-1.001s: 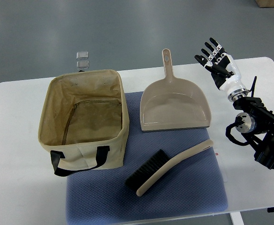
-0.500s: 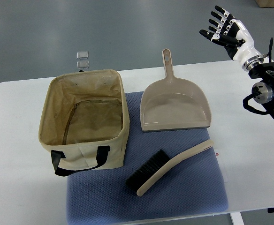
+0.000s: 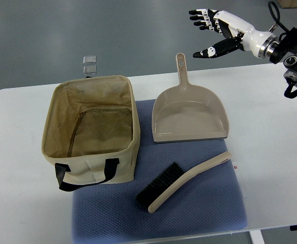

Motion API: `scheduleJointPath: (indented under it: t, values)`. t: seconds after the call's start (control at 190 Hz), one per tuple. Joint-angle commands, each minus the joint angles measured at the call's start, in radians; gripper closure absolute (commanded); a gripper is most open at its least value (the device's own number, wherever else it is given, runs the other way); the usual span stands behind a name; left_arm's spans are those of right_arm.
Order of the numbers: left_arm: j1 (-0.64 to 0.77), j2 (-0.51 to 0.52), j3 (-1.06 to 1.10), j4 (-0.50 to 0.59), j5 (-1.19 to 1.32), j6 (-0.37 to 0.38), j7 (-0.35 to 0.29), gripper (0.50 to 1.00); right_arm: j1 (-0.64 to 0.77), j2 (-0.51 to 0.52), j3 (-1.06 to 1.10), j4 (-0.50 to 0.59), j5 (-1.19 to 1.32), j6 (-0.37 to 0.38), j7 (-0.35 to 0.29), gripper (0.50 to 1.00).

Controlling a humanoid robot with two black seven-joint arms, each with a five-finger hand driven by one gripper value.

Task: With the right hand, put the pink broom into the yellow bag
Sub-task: 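Lower the right hand onto the beige curved brush handle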

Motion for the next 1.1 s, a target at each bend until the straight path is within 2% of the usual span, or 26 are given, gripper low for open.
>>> scheduleJointPath:
  t: [0.0, 0.195, 0.379, 0.679, 0.958, 1.095]
  values:
    - [0.0, 0.0, 0.0, 0.0, 0.0, 0.0, 0.0, 0.5, 0.039, -0.057, -0.049, 0.12, -0.183, 0.002, 0.0, 0.57]
    - [0.0, 0.0, 0.0, 0.0, 0.0, 0.0, 0.0, 0.5, 0.057, -0.134, -0.095, 0.29, -0.507, 0.067, 0.0, 0.57]
    - [0.0, 0.0, 0.0, 0.0, 0.0, 0.0, 0.0, 0.5, 0.054, -0.179, -0.164, 0.407, -0.754, 0.087, 0.002, 0.57]
    - [0.0, 0.0, 0.0, 0.0, 0.0, 0.0, 0.0, 0.5, -0.038, -0.188, -0.188, 0.425, -0.815, 0.065, -0.009, 0.57]
    - [0.0, 0.0, 0.0, 0.0, 0.0, 0.0, 0.0, 0.5, -0.159, -0.176, -0.181, 0.433, -0.856, -0.038, -0.018, 0.572]
    - [0.0, 0.0, 0.0, 0.0, 0.0, 0.0, 0.0, 0.5, -0.207, -0.174, -0.179, 0.431, -0.869, -0.081, -0.07, 0.574]
